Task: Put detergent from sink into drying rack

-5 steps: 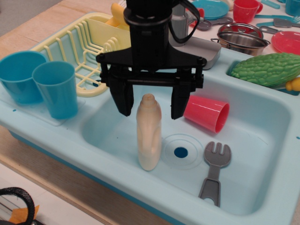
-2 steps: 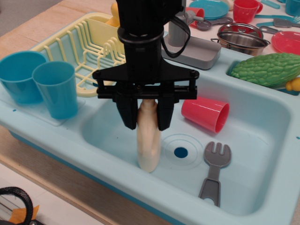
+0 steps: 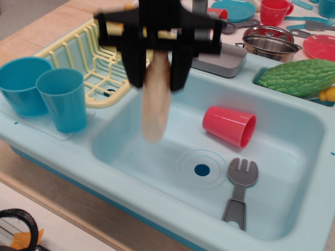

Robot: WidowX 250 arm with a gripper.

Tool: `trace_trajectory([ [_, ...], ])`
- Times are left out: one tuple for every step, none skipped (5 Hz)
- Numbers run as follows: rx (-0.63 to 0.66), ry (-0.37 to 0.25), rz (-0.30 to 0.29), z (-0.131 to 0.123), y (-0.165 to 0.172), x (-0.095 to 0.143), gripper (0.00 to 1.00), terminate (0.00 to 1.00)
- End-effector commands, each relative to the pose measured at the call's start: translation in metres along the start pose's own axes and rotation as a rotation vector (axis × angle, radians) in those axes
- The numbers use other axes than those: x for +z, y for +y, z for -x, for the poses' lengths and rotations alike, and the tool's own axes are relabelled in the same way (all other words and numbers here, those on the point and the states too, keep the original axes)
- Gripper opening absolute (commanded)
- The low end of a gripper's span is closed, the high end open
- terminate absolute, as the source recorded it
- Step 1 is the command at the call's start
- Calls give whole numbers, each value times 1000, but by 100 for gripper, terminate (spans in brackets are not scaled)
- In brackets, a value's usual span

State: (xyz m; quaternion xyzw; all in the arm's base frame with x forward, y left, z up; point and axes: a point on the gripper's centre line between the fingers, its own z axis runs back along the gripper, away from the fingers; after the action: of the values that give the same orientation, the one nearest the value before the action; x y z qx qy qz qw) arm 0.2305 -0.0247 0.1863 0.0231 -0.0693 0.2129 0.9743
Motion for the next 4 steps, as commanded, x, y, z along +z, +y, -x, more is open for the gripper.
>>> trace_trajectory([
  [-5, -43, -11, -37, 16, 22, 0, 0],
  [-18, -60, -30, -70, 36, 32, 0, 0],
  [-36, 5, -56, -98, 53, 37, 0, 0],
  [-44, 39, -58, -103, 72, 35, 100, 0],
])
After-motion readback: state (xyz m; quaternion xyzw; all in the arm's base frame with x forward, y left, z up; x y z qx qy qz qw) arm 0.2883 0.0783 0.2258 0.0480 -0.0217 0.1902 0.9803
